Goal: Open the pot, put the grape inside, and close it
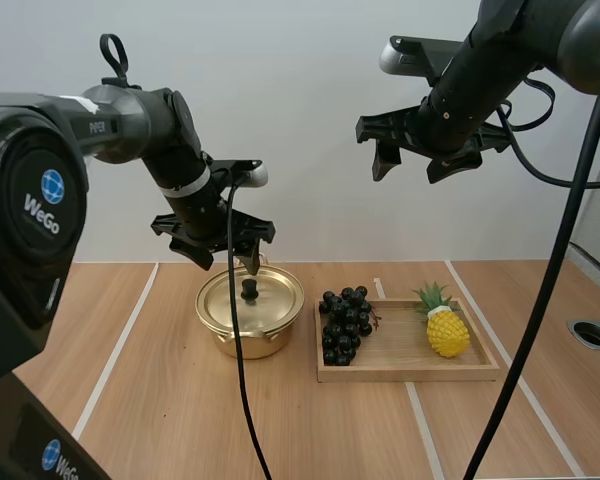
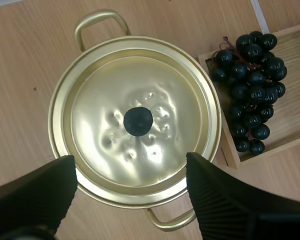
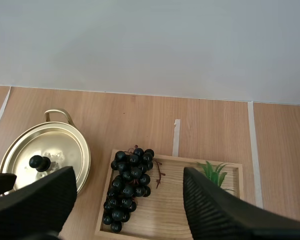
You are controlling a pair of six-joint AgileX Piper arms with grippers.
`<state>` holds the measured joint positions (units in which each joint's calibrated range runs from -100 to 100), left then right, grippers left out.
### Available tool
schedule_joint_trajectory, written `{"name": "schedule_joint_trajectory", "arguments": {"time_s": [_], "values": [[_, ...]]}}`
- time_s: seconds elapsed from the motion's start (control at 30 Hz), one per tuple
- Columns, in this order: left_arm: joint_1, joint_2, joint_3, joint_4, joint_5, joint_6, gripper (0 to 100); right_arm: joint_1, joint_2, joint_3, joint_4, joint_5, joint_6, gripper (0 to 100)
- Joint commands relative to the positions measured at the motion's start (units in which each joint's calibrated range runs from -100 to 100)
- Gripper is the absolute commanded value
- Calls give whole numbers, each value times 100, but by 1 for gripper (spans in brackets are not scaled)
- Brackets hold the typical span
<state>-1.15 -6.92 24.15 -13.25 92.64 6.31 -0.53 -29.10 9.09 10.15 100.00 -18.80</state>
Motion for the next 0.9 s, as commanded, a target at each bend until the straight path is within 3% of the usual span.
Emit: {"name": "schedule_joint_trajectory", "arguments": {"time_s": [0.0,0.23,0.47,0.87], "values": [[-25,93,135,-125,-282,113,100,3,-77,15,-55,0,-29,100],[-25,279,206,-153,-935,248,100,3,-77,15,-55,0,-29,100],[-25,438,206,-634,-996,719,100,3,-77,15,-55,0,-29,100],[-25,775,206,-777,-1521,812,100,3,-77,15,-55,0,-29,100]]}}
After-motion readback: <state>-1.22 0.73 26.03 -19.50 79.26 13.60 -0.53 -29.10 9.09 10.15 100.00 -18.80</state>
